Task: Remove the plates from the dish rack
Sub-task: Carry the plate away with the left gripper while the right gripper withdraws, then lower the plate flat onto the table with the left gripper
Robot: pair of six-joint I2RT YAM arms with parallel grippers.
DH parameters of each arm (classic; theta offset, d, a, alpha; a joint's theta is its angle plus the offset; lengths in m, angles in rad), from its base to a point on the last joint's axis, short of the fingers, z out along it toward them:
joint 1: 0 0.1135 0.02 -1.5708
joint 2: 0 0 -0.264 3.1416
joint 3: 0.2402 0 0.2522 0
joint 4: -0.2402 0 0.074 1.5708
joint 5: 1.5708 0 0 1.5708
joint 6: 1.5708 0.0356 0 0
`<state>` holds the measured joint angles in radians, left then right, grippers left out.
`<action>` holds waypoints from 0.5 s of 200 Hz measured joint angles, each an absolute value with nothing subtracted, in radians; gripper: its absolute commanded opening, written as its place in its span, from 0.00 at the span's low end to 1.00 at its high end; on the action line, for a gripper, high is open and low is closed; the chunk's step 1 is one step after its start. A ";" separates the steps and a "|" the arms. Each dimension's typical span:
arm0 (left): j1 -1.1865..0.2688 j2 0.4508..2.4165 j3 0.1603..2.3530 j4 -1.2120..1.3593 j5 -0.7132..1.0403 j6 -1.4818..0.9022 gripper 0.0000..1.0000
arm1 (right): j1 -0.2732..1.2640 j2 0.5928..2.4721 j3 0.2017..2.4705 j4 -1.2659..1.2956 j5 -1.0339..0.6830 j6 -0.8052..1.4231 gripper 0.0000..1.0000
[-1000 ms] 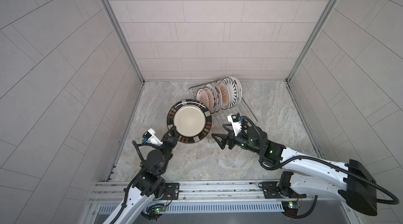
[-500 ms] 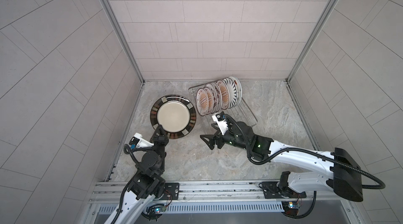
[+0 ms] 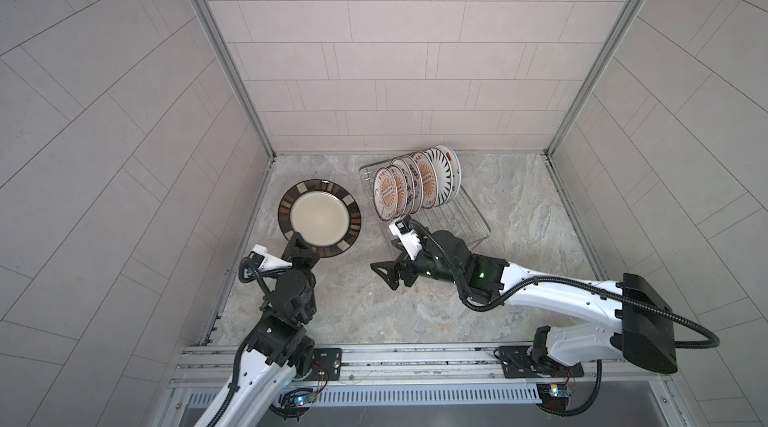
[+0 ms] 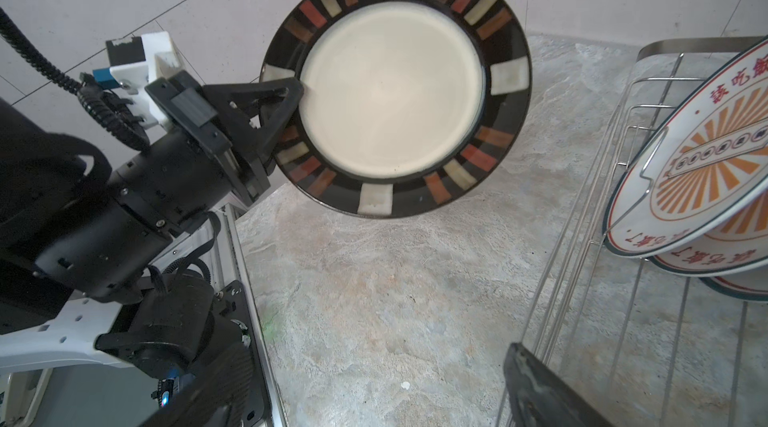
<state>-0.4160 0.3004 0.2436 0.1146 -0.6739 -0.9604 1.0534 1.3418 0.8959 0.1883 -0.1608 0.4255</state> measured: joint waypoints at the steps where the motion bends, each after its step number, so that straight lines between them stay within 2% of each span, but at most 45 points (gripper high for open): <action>1: -0.410 0.305 0.245 0.116 -0.671 -0.964 0.00 | 1.053 1.342 0.896 0.188 -0.161 0.425 0.97; 100: -0.072 0.666 0.266 0.208 -0.430 -1.203 0.00 | 1.054 1.400 0.943 0.148 -0.168 0.398 0.97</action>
<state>-0.0715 0.6659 0.2665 0.2077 -0.4301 -1.2026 1.0542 1.4002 0.9428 0.1478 -0.1684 0.3981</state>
